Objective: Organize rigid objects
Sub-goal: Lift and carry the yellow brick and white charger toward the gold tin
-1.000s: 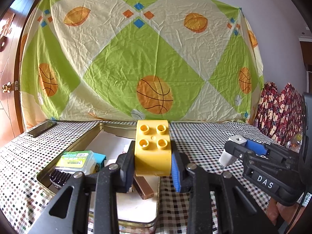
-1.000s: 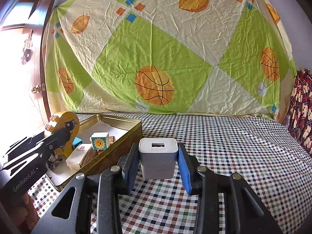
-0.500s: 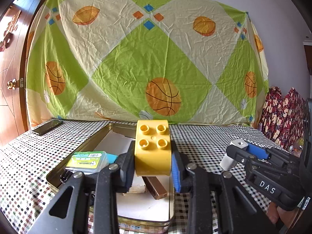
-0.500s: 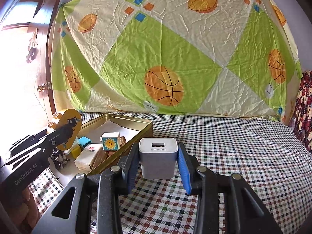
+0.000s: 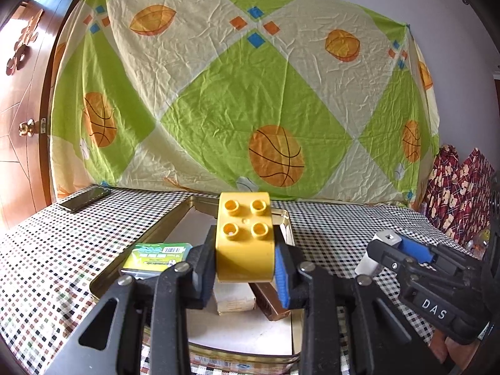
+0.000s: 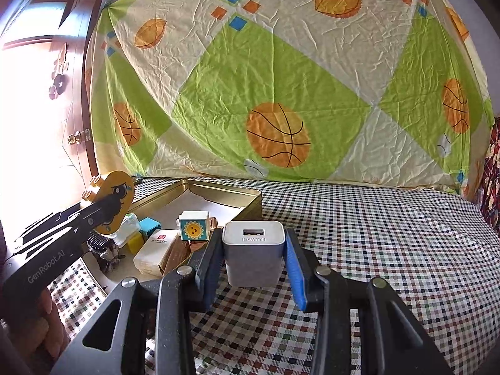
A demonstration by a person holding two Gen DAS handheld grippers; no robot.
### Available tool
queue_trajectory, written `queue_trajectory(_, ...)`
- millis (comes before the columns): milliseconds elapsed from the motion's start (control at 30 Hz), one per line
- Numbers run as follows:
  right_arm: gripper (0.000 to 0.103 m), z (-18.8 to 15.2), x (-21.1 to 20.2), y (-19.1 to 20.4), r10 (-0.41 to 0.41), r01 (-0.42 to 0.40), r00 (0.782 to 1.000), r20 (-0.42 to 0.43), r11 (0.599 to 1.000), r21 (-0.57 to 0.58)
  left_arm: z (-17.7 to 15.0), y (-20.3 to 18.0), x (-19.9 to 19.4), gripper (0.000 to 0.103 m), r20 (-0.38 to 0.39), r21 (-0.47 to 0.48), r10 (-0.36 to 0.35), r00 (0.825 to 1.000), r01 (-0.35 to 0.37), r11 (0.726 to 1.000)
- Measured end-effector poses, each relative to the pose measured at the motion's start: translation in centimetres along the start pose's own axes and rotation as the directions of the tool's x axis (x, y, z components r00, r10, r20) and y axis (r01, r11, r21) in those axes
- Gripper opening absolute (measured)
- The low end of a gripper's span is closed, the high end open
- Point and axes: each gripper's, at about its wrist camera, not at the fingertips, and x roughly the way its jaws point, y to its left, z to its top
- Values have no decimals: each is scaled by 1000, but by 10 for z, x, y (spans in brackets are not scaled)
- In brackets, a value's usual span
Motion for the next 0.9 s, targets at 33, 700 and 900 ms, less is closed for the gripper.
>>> queue_trajectory(33, 40, 0, 0, 2, 3, -3, 1000, 0, 1000, -3, 0, 2, 1, 31, -1, -2, 2, 1000, -2, 1000)
queue_trajectory(700, 40, 2, 21, 39, 65, -67, 997, -34, 996, -62, 3, 31, 6, 31, -15, -37, 45, 999, -46, 998)
queue_trajectory(900, 40, 2, 25, 48, 78, -81, 996, -39, 994, -76, 3, 41, 8, 31, -21, -48, 61, 998, -62, 997)
